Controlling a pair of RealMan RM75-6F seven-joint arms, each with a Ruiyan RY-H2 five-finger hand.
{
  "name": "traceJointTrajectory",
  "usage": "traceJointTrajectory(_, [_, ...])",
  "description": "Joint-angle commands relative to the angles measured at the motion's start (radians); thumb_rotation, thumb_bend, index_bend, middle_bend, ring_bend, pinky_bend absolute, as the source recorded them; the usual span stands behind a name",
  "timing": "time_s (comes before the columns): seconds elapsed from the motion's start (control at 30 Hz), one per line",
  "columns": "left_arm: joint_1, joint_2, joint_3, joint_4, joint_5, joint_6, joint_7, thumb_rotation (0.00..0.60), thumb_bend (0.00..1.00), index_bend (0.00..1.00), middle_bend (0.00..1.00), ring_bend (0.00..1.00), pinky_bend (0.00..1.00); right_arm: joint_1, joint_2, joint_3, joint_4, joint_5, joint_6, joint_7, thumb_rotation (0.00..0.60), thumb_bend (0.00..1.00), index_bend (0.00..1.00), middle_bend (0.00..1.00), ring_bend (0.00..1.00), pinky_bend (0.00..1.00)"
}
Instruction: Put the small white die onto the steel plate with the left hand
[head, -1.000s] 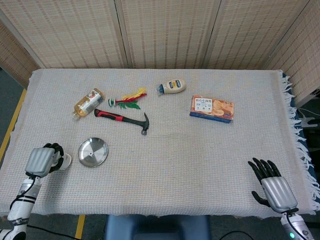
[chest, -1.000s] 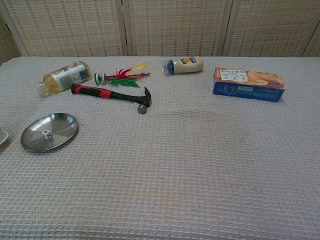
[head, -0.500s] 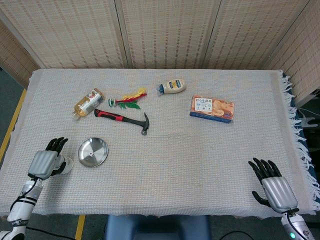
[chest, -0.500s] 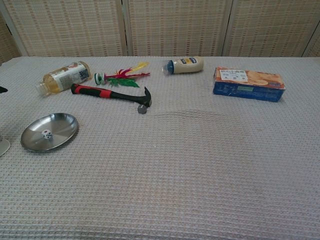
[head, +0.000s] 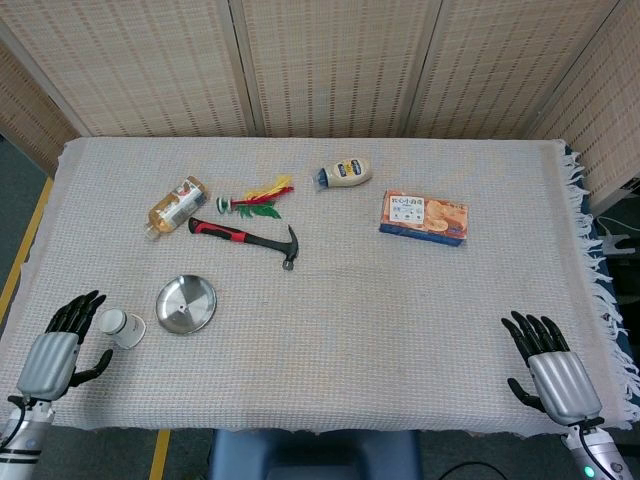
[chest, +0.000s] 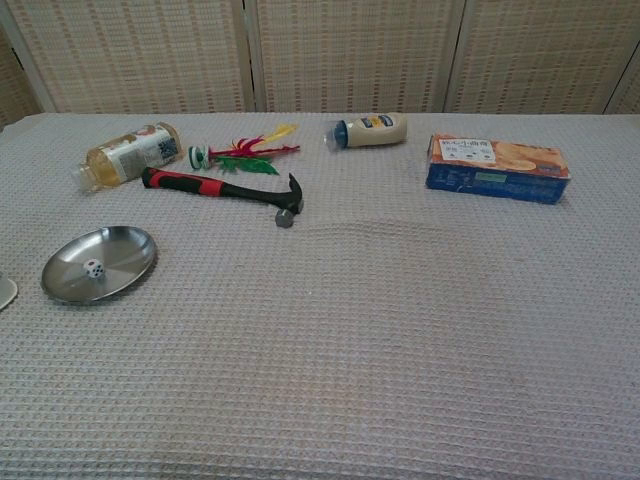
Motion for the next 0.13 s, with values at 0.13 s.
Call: traceJointTrajectory(0.13, [0.058, 0.004, 0.021, 0.042, 0.07, 0.09, -0.061, 0.6, 0.34, 0.0, 0.0, 0.0, 0.09, 0.0, -0.002, -0.002, 0.007, -0.014, 0.003, 0.011, 0.6, 0.21, 0.0, 0.0, 0.0, 0.0])
